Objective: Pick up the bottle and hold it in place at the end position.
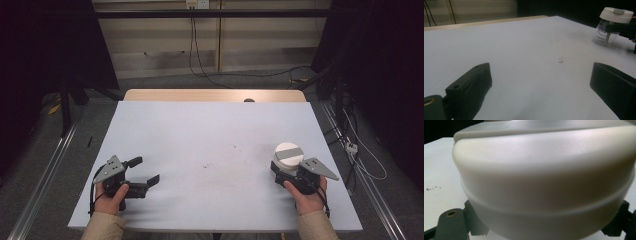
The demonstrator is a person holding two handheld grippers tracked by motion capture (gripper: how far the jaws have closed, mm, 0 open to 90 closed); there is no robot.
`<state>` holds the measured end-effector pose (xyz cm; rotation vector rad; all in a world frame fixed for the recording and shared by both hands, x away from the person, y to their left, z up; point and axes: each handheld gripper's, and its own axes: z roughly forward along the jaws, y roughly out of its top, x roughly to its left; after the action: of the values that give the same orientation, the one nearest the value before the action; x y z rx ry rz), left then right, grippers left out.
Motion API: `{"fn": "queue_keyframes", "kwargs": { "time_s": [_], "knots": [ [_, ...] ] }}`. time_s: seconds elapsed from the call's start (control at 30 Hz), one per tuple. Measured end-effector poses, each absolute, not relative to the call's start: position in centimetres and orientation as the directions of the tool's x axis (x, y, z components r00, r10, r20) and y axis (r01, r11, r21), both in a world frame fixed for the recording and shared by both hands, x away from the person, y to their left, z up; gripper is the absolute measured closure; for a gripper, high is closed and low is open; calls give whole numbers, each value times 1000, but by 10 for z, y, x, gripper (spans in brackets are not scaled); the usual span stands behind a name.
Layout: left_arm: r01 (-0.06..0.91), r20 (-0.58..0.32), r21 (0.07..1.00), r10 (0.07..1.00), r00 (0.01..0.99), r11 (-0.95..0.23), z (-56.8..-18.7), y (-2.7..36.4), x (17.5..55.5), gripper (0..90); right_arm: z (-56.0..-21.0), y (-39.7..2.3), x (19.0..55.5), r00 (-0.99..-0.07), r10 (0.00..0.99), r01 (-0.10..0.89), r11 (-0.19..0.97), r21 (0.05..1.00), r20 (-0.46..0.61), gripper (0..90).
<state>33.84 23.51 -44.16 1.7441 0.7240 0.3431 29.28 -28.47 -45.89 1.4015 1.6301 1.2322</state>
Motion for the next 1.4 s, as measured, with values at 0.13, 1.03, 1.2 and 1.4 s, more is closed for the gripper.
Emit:
{"fn": "queue_keyframes", "kwargs": {
  "time_s": [0.13,1.03,1.2,1.4],
  "knots": [
    [293,-136,944,629,765,-153,-442,235,339,37,-459,-285,293,-216,973,357,-5,934,88,172],
    [294,-144,946,631,762,-139,-442,236,339,37,-441,-263,312,-360,931,311,60,949,59,181],
    [293,-144,946,628,764,-140,-442,236,339,37,-440,-256,318,-390,918,309,63,949,66,181],
    [292,-144,946,626,766,-139,-442,235,339,36,-437,-248,325,-417,906,312,68,948,73,182]
  ]
}}
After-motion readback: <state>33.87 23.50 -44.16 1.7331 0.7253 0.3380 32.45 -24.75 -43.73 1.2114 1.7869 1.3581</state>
